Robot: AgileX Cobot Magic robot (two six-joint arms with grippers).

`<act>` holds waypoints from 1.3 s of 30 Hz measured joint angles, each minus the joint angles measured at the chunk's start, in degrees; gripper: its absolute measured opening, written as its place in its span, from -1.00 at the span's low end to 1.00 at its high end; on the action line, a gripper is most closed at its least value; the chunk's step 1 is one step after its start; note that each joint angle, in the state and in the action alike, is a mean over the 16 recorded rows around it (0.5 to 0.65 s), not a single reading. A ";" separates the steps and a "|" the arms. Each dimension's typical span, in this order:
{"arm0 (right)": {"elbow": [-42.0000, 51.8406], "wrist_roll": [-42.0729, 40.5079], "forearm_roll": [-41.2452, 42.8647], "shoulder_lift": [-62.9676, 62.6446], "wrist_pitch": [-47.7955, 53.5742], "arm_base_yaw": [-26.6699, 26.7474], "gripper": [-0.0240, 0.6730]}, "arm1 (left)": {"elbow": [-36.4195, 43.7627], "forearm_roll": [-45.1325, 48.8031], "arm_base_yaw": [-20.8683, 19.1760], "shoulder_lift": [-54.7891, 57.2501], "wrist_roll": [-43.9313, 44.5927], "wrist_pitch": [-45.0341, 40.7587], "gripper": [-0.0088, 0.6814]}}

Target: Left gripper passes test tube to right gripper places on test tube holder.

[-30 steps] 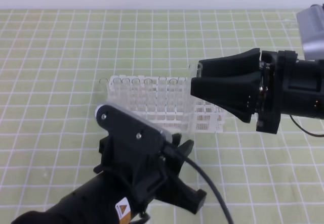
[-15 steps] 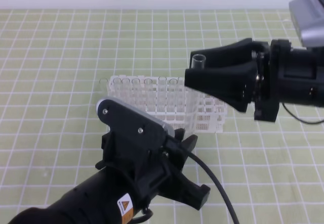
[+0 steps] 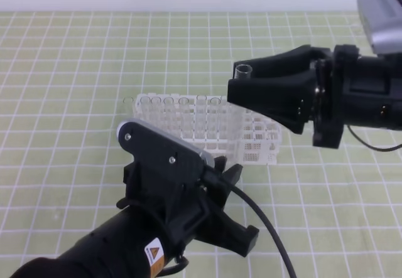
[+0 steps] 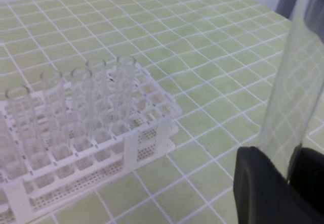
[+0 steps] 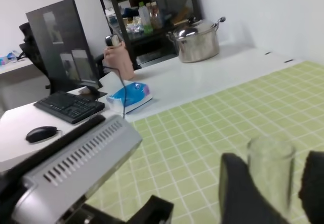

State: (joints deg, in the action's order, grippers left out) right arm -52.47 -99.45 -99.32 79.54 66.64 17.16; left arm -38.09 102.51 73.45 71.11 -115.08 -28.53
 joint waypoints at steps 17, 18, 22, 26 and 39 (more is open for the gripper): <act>-0.21 -2.36 -0.55 2.16 -2.42 3.07 -0.65 | 0.04 -1.96 -0.01 0.07 -0.28 0.04 -0.78; -0.22 -2.37 -0.55 2.16 -2.44 3.07 -0.65 | 0.05 -2.21 -0.02 0.08 -0.31 0.09 -0.77; -0.25 -2.37 -0.57 2.16 -2.45 3.07 -0.65 | 0.07 -3.19 -0.02 0.12 -0.45 0.22 -0.73; -0.29 -2.39 -0.57 2.16 -2.37 3.07 -0.65 | 0.07 -3.19 -0.03 0.13 -0.45 0.05 -0.73; -0.39 -2.34 -0.64 2.16 -1.66 3.15 -0.65 | 0.02 -1.00 0.01 -0.84 0.20 -1.08 -0.63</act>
State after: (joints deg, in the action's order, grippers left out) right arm -52.86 -101.80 -99.95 81.71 64.98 20.31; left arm -38.07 101.51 73.46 70.27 -114.88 -29.61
